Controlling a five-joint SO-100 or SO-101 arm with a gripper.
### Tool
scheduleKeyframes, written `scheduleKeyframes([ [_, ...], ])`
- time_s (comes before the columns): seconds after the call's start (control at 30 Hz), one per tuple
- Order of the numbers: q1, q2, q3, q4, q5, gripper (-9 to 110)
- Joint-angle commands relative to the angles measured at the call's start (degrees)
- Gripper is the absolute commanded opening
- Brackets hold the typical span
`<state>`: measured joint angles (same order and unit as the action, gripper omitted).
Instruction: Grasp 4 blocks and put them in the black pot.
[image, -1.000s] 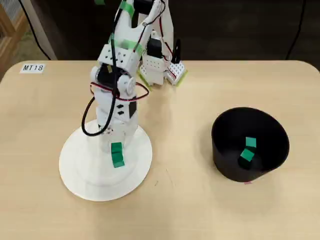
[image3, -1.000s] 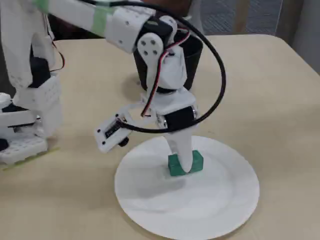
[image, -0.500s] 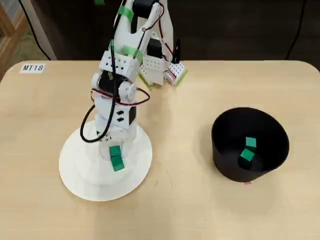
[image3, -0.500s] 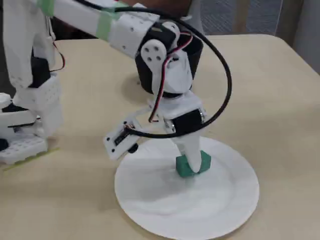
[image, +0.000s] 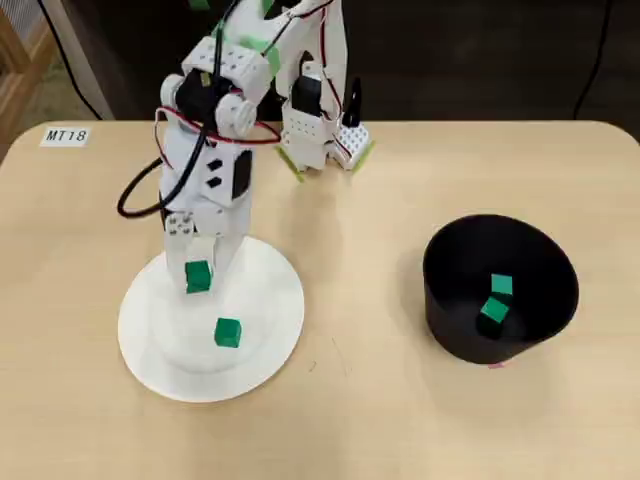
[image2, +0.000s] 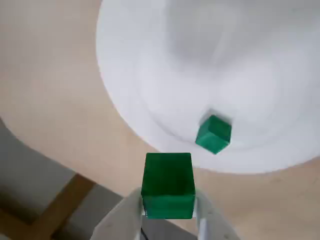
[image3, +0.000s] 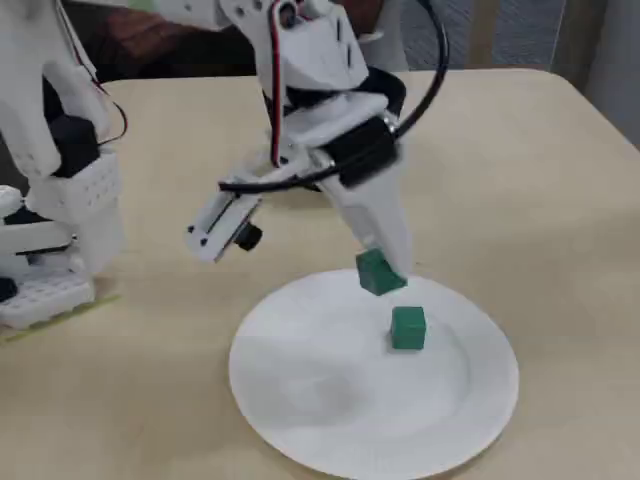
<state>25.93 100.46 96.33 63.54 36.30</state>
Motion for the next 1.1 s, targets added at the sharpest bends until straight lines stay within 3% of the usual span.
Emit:
scheduleKeyframes([
  [0.0,-0.62,6.33,-2.72,-2.02,-7.47,-2],
  [0.2,-6.42,13.89,-0.79,-7.65,-31.03,-2],
  [0.4,-20.57,23.91,9.49,-12.04,-42.63,-2],
  [0.77,-47.72,41.13,28.30,-15.21,-45.35,-2],
  [1.07,-60.91,41.13,28.65,-19.60,-43.33,-2],
])
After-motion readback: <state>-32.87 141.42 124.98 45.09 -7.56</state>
